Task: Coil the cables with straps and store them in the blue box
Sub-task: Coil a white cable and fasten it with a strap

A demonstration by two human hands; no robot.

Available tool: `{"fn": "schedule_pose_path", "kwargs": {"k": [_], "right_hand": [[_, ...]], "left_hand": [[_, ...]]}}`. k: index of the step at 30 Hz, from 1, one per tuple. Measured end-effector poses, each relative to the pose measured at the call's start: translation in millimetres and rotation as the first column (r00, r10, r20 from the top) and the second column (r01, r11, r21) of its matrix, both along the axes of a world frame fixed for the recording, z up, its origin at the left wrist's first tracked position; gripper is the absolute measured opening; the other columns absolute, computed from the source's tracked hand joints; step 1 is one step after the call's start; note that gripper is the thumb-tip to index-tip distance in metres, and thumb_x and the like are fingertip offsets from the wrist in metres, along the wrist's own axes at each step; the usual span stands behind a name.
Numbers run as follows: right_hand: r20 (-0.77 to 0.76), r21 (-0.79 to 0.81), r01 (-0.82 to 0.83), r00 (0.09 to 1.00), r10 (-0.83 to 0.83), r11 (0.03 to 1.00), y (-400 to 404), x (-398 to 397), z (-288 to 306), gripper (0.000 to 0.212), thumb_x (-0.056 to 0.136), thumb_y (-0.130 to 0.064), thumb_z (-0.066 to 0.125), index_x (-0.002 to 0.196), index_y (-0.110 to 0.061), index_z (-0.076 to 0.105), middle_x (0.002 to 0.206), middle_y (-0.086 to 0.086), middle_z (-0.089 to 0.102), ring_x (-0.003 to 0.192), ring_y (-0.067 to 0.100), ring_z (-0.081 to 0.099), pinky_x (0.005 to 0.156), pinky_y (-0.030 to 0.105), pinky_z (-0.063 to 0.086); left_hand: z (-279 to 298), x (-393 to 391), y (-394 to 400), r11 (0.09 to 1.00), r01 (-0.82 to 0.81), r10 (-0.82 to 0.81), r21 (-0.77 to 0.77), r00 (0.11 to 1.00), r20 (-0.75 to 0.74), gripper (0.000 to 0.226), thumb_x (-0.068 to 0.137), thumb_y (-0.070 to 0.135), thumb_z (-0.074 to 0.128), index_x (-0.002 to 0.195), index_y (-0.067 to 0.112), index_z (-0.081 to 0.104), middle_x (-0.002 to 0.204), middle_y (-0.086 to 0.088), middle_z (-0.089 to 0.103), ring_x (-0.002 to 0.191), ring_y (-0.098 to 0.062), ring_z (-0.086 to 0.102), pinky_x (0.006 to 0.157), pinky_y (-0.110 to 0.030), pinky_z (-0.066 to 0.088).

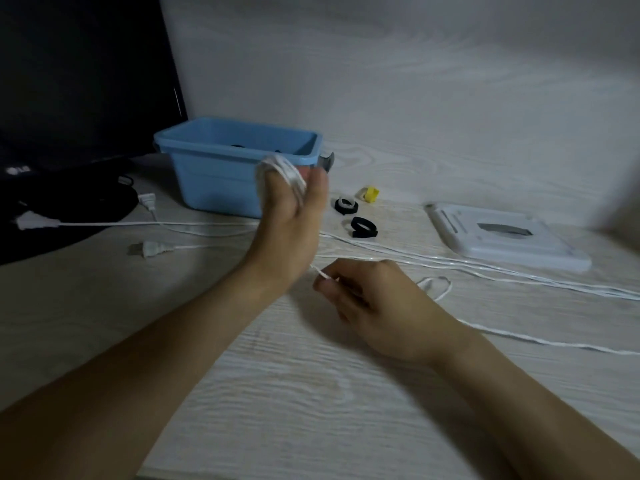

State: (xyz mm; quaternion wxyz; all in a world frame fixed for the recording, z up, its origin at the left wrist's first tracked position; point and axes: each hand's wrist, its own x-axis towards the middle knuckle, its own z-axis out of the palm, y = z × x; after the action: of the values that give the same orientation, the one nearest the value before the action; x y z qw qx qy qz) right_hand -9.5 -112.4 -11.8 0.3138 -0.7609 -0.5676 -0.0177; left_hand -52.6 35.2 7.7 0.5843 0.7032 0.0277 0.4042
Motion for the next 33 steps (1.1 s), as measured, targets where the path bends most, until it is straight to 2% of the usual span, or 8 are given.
{"fn": "schedule_pose_path", "kwargs": {"k": [3,6,12,18,21,23,28,33], "right_hand": [[0.0,0.112,0.016,1.0,-0.016,0.994,-4,1,7,0.022,0.1,-0.024,0.054,0.079,-0.028,0.058,0.056,-0.011,0.053,0.052,0.011,0.05,0.056,0.027,0.041],[0.079,0.19,0.064,0.994,-0.08,0.98,-8,10,10,0.02,0.095,-0.024,0.055,0.077,-0.02,0.063,0.055,-0.006,0.055,0.049,0.015,0.05,0.053,0.029,0.042],[0.051,0.326,0.209,0.97,-0.238,0.922,-12,14,13,0.02,0.084,-0.04,0.074,0.079,-0.02,0.075,0.057,-0.01,0.064,0.05,0.006,0.057,0.053,0.013,0.04],[-0.052,0.248,0.167,0.986,-0.159,0.954,-17,13,16,0.02,0.076,-0.014,0.082,0.061,-0.014,0.069,0.041,-0.014,0.048,0.039,0.006,0.045,0.047,0.007,0.028],[-0.065,0.17,0.093,0.994,-0.083,0.981,-16,10,14,0.021,0.071,-0.008,0.08,0.057,-0.012,0.065,0.044,-0.009,0.054,0.042,0.005,0.049,0.049,0.009,0.033],[-0.075,0.161,0.072,0.995,-0.061,0.984,-14,10,12,0.022,0.071,-0.008,0.079,0.056,-0.013,0.063,0.046,-0.007,0.056,0.042,0.005,0.051,0.049,0.011,0.035],[-0.143,0.218,0.02,0.99,0.011,0.976,-17,9,12,0.022,0.079,-0.008,0.078,0.061,-0.01,0.064,0.047,-0.009,0.055,0.04,0.004,0.046,0.048,0.013,0.034],[-0.333,0.401,-0.019,0.929,0.165,0.916,-15,7,13,0.011,0.086,-0.005,0.07,0.075,-0.007,0.067,0.059,-0.005,0.063,0.051,0.013,0.056,0.056,0.021,0.044]], "left_hand": [[-12,-4,-6,0.94,0.093,-0.003,0.328,0.964,-0.266,0.028,0.102,0.043,0.035,0.11,0.016,0.034,0.088,0.008,0.046,0.076,0.008,0.05,0.069,-0.007,0.036],[-13,-7,-8,0.828,0.119,0.043,0.547,0.961,-0.274,0.031,0.104,0.036,0.034,0.097,0.01,0.048,0.093,0.0,0.052,0.082,-0.001,0.052,0.069,-0.01,0.036],[-14,-9,-7,0.802,0.126,0.017,0.583,0.972,-0.233,0.031,0.105,0.03,0.035,0.094,0.009,0.055,0.084,0.003,0.056,0.076,-0.007,0.054,0.068,-0.019,0.041],[-6,1,-5,0.997,0.037,-0.048,-0.07,0.985,-0.168,0.031,0.107,0.03,0.029,0.093,0.015,0.053,0.057,0.003,0.054,0.051,-0.009,0.05,0.057,-0.027,0.043],[5,3,5,0.755,0.13,-0.181,-0.643,0.983,-0.014,0.038,0.107,0.033,0.029,0.09,0.009,0.052,0.058,0.0,0.049,0.047,-0.012,0.046,0.053,-0.026,0.043],[9,2,11,0.622,0.179,-0.23,-0.762,0.972,0.04,0.039,0.107,0.035,0.029,0.09,0.008,0.052,0.063,-0.002,0.046,0.049,-0.012,0.045,0.053,-0.024,0.044],[-2,0,-1,0.866,0.179,-0.265,-0.466,0.956,-0.127,0.035,0.107,0.032,0.029,0.1,0.007,0.053,0.06,-0.001,0.055,0.055,-0.016,0.05,0.062,-0.034,0.041],[-14,-6,-22,0.936,0.321,-0.352,-0.147,0.874,-0.336,0.052,0.102,0.052,0.028,0.105,0.009,0.057,0.085,-0.007,0.063,0.08,-0.014,0.059,0.078,-0.036,0.049]]}}
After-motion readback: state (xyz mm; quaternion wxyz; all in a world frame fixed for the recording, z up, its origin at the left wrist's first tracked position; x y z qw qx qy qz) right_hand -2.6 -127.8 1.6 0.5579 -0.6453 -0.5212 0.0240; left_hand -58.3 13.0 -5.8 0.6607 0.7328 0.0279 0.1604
